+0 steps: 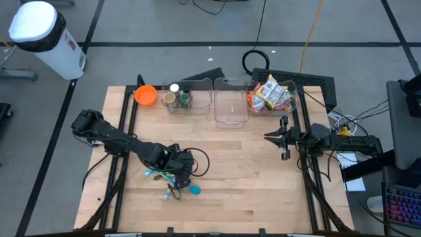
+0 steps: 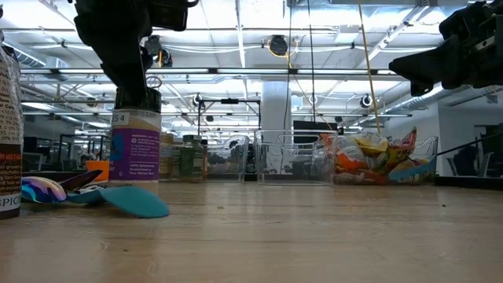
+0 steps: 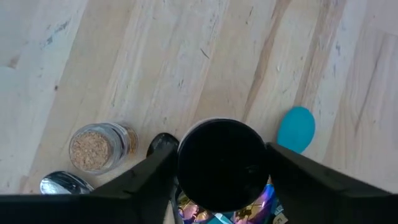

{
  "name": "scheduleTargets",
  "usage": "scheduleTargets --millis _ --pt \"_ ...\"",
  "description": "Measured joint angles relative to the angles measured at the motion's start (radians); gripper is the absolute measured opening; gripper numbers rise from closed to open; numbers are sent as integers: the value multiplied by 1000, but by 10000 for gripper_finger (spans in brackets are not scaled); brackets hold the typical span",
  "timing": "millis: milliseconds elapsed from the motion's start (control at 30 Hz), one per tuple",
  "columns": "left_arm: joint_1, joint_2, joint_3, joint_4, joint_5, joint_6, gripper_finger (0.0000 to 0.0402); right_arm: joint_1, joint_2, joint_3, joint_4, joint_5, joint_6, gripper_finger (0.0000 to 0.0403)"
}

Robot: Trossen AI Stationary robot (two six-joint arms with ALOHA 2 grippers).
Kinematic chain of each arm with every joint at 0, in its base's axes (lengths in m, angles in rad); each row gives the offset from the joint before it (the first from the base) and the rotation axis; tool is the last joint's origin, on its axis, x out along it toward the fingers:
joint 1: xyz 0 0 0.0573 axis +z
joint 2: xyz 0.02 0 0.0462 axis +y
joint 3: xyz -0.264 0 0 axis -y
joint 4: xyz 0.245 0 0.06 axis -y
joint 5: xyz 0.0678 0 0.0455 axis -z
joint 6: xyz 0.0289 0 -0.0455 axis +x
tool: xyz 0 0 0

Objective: Pick & Place Food Item
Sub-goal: Put the black seasoning bottle into the left transparent bin

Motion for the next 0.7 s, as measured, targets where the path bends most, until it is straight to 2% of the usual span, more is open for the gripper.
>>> scheduleTargets --millis 67,100,367,533,700 --pt "0 -1 0 0 -2 -3 206 0 0 0 0 0 0 43" --pt "0 -2 0 0 -1 -3 204 0 0 0 0 0 0 43" --pt "44 -25 2 5 4 -3 204 0 0 0 0 0 0 43" --pt "106 -114 2 9 4 0 204 0 0 0 0 0 0 43" --pt "223 -225 3 40 -3 43 204 0 0 0 0 0 0 43"
